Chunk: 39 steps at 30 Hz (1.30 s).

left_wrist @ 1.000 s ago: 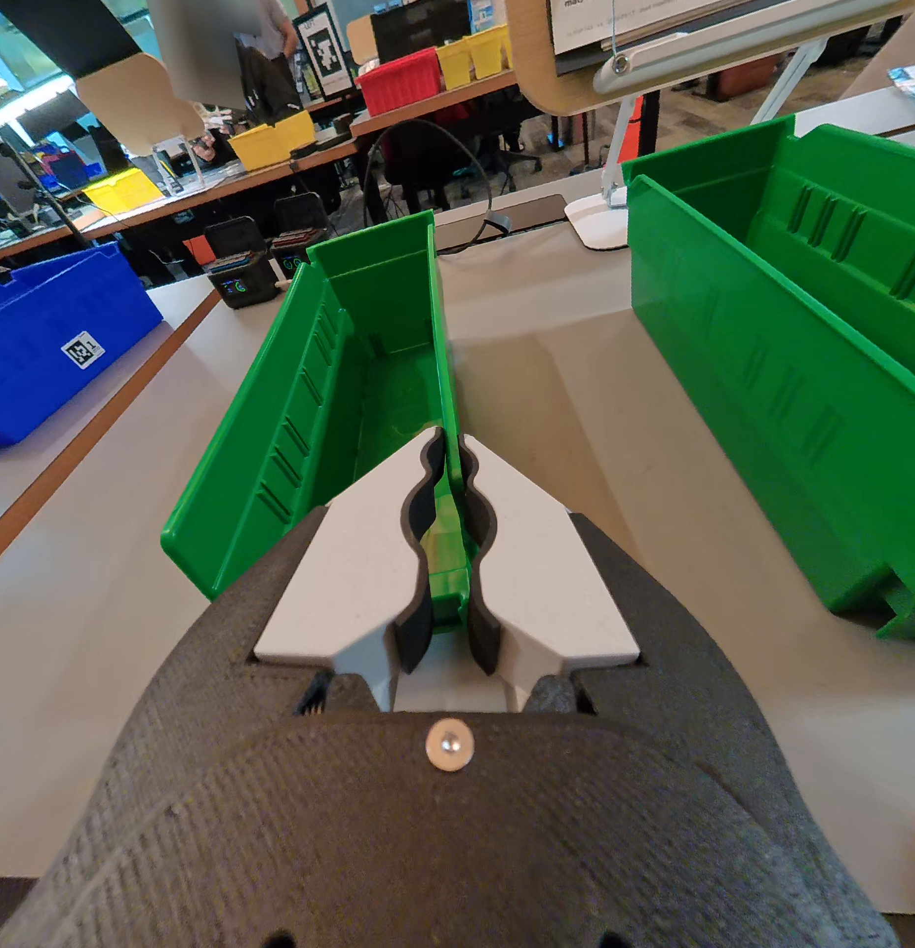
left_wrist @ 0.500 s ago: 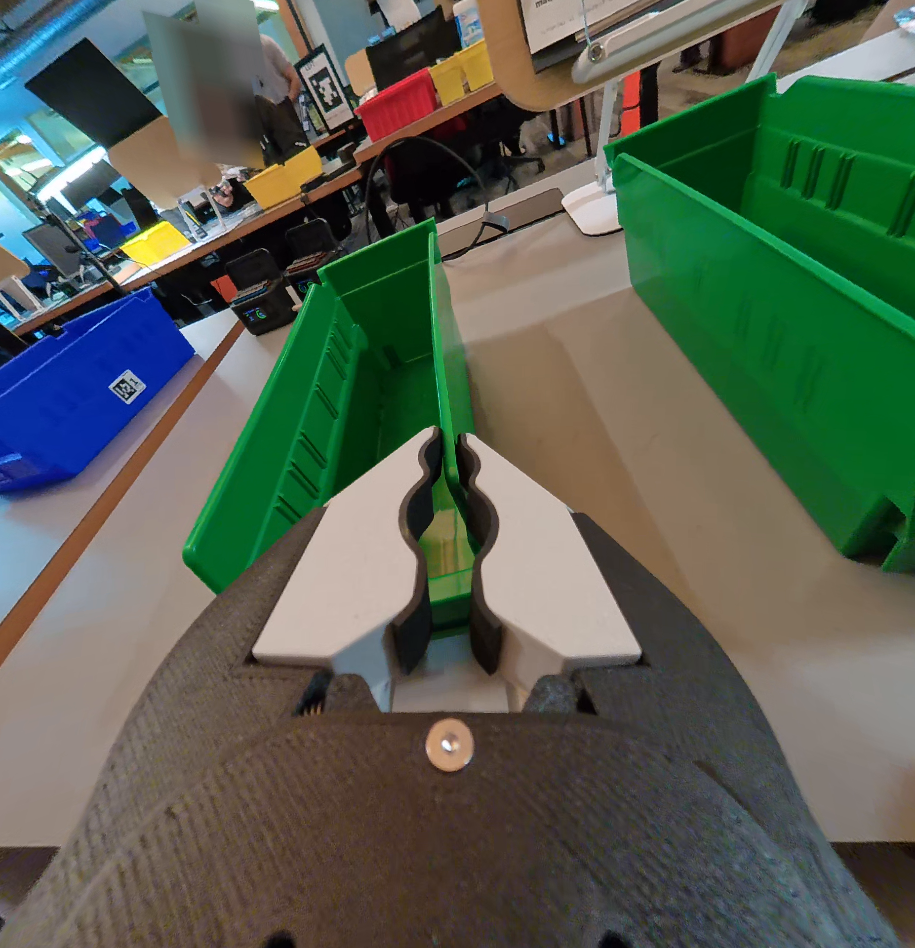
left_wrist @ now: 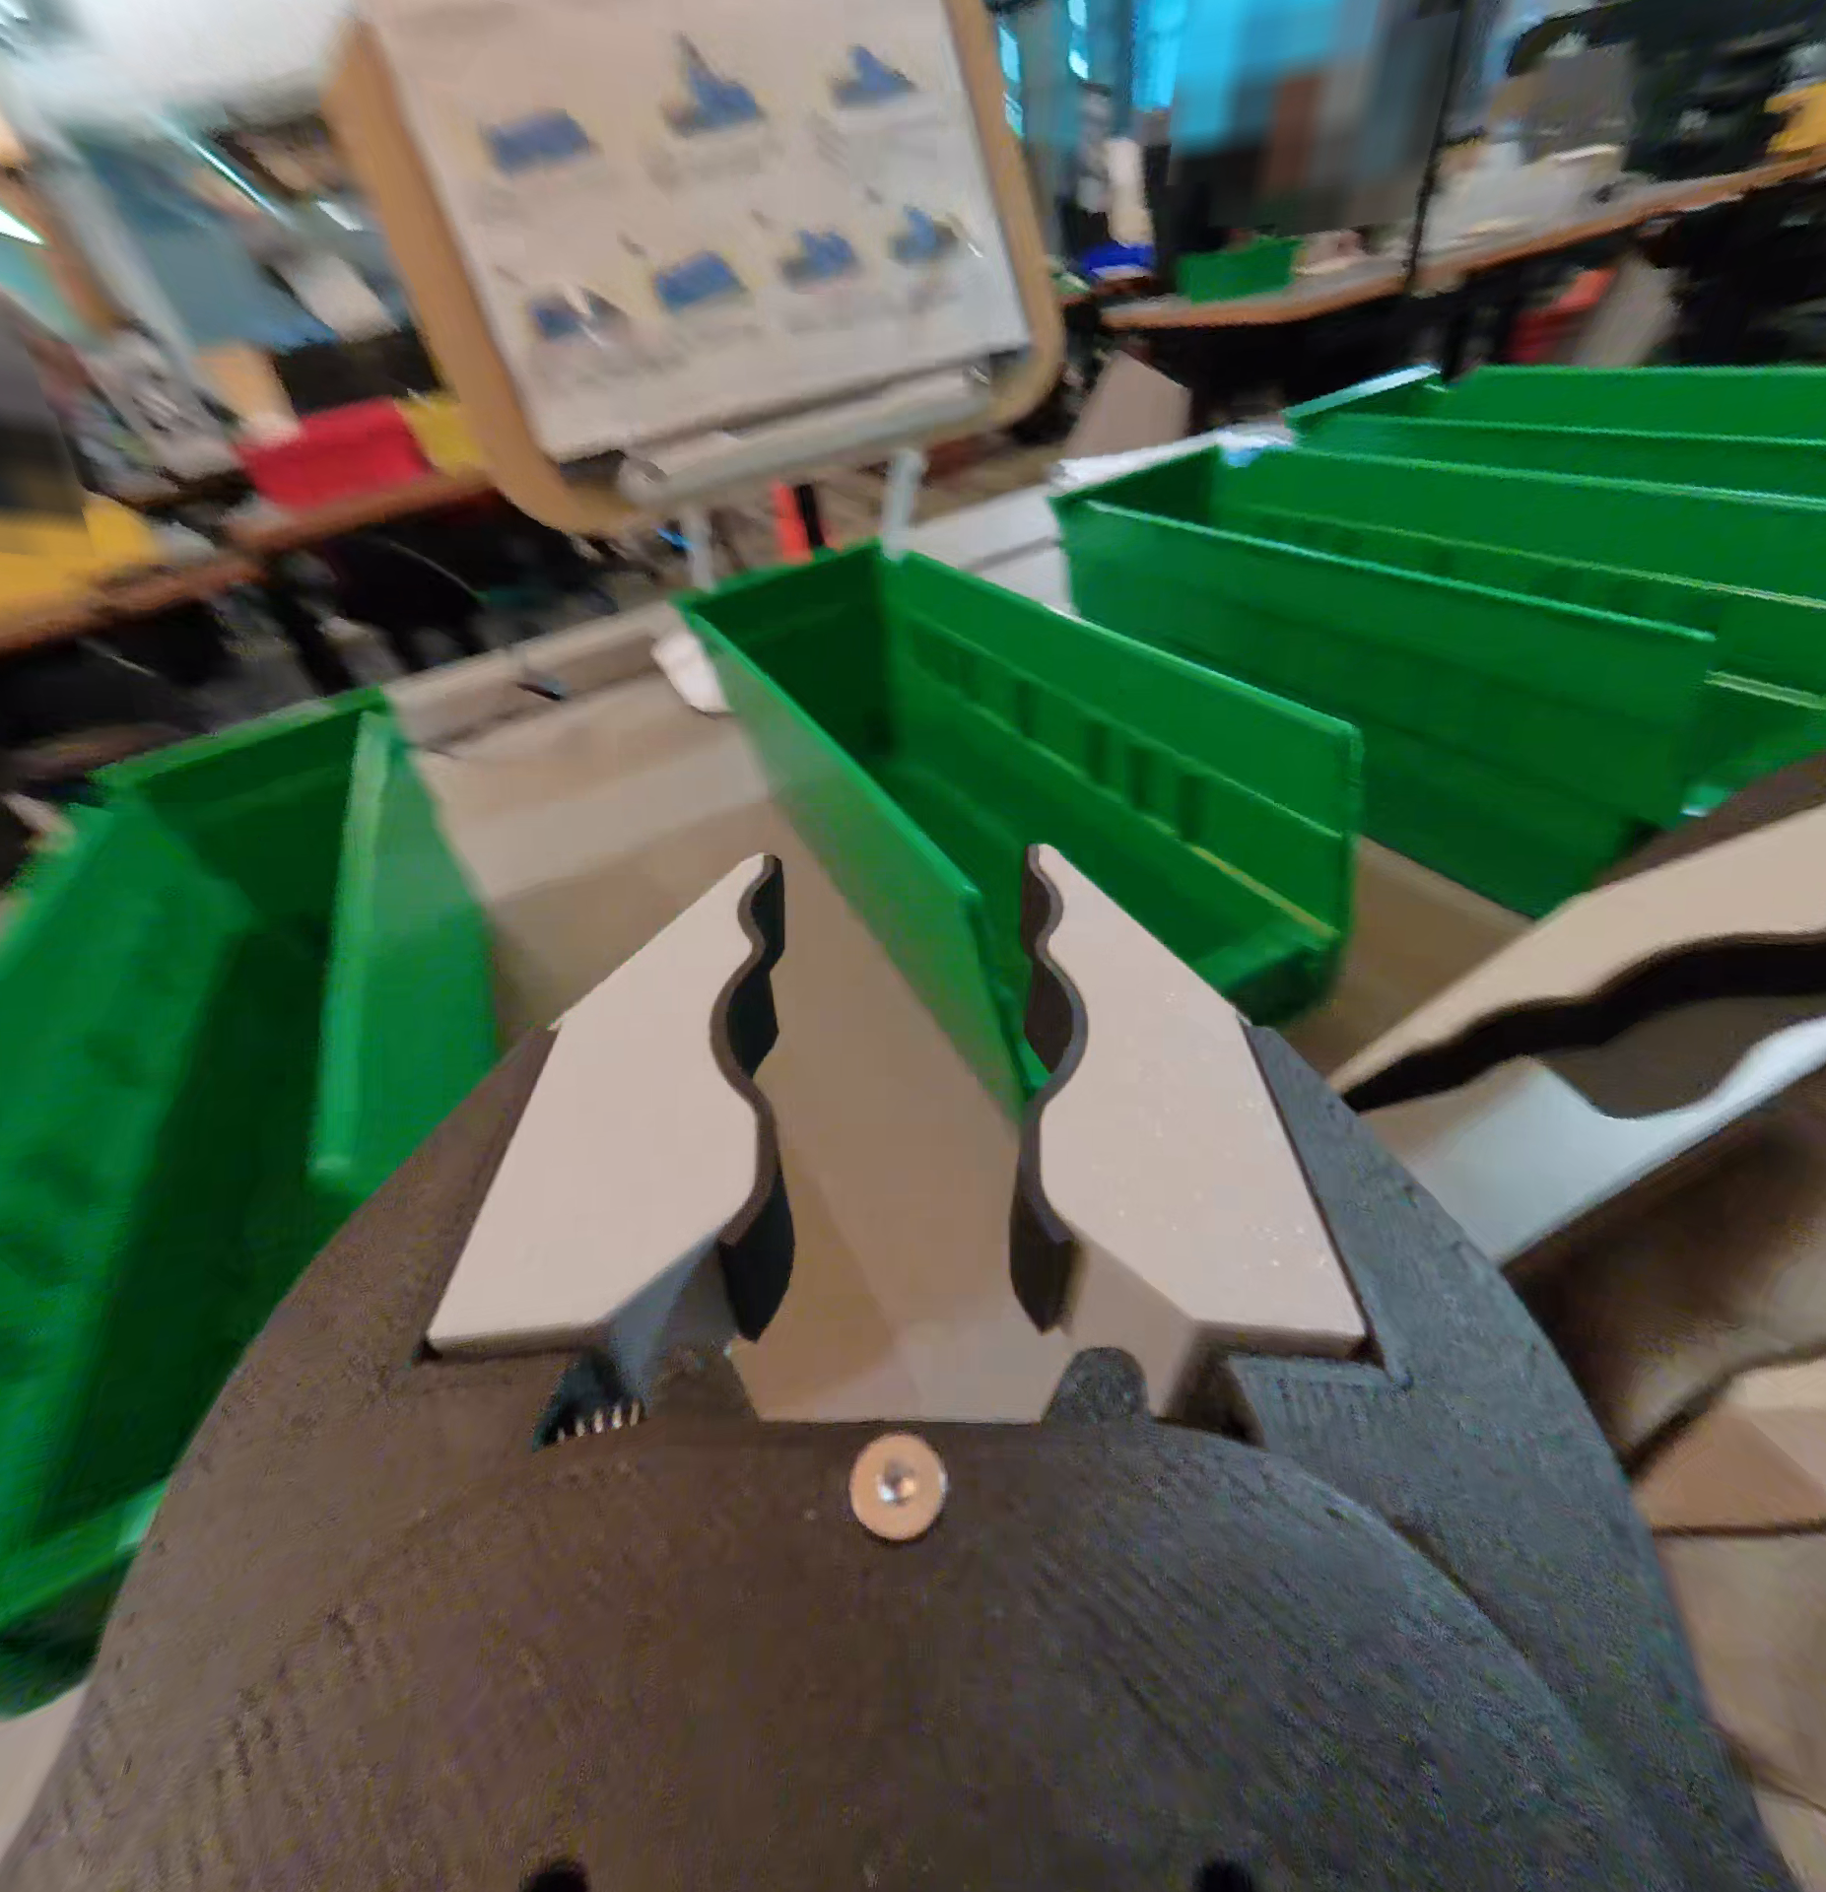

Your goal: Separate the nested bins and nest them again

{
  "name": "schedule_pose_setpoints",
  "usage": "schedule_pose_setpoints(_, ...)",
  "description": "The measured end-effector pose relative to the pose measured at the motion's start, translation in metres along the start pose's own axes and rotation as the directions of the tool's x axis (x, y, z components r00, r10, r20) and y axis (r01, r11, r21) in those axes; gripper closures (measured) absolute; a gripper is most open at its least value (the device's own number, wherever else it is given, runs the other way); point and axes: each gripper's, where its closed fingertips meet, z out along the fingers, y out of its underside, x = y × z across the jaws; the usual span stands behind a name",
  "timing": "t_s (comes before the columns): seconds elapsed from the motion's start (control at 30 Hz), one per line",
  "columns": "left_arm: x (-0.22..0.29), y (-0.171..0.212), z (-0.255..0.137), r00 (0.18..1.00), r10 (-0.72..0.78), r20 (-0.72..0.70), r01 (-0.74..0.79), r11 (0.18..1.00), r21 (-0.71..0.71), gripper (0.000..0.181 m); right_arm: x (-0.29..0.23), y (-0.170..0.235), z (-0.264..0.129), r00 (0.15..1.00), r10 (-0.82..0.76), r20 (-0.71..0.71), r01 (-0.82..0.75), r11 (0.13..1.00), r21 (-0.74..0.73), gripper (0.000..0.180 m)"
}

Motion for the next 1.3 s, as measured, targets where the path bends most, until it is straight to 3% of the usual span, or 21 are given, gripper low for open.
schedule_pose_setpoints(0.07, 0.009, 0.015, 0.009, 0.998, -0.052, -0.042, 0.048, 0.996, -0.079, 0.133, 0.001, 0.000, 0.000, 1.000, 0.000, -0.004, 0.000, 1.000, 0.001, 0.108)
schedule_pose_setpoints(0.13, 0.005, 0.029, 0.018, 0.997, -0.072, 0.001, 0.071, 0.987, -0.144, 0.144, 0.002, 0.002, 0.000, 1.000, 0.000, -0.007, 0.000, 1.000, -0.005, 0.108)
schedule_pose_setpoints(0.27, 0.016, 0.033, 0.025, 0.994, -0.094, -0.058, 0.083, 0.981, -0.175, 0.170, 0.003, 0.004, 0.001, 1.000, -0.002, -0.016, 0.001, 1.000, -0.013, 0.108)
schedule_pose_setpoints(1.3, 0.017, 0.027, 0.008, 0.999, 0.015, -0.032, -0.020, 0.985, -0.171, 0.174, 0.002, 0.007, 0.005, 0.999, -0.038, -0.019, 0.037, 0.999, -0.039, 0.107)
